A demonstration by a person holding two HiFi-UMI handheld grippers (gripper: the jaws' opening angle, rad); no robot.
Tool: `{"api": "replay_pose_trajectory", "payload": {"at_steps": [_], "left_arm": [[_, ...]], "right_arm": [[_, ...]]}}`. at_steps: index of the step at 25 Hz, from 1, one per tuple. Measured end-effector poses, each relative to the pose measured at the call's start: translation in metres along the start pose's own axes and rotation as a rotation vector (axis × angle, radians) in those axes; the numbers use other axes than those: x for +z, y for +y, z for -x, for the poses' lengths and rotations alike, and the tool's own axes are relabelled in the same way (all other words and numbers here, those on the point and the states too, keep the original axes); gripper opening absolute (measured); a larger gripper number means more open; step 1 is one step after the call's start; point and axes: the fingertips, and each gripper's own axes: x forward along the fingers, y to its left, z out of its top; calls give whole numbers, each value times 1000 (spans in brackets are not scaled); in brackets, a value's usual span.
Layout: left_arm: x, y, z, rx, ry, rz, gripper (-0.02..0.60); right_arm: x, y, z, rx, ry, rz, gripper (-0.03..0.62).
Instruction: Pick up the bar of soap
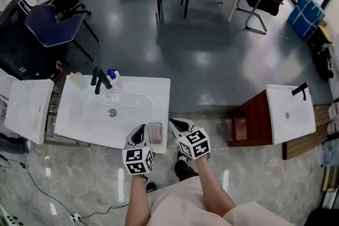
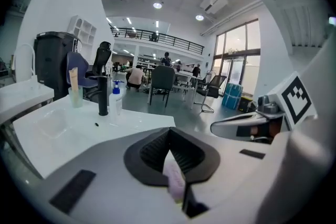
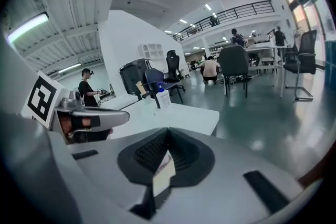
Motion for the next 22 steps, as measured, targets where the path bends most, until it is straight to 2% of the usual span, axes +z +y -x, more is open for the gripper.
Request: {"api": "replay_pose_trajectory", "payload": {"at_steps": [3, 8, 15, 21, 22], "left_arm": [[-14, 4, -6, 49, 30, 48, 6], [-45, 4, -15, 114, 115, 65, 6], [-67, 2, -16, 157, 182, 95, 8], [-78, -3, -20, 134, 207, 105, 85], [-81, -4, -21, 130, 213, 111, 115]], "right_arm": [[-14, -9, -11, 40, 54, -6, 5], [-23, -13, -26, 119, 113, 8, 5], [-34, -13, -40, 211, 172, 48, 5], [-39, -41, -50, 188, 182, 29, 6], [-39, -43, -50, 185, 179, 21, 5]]}}
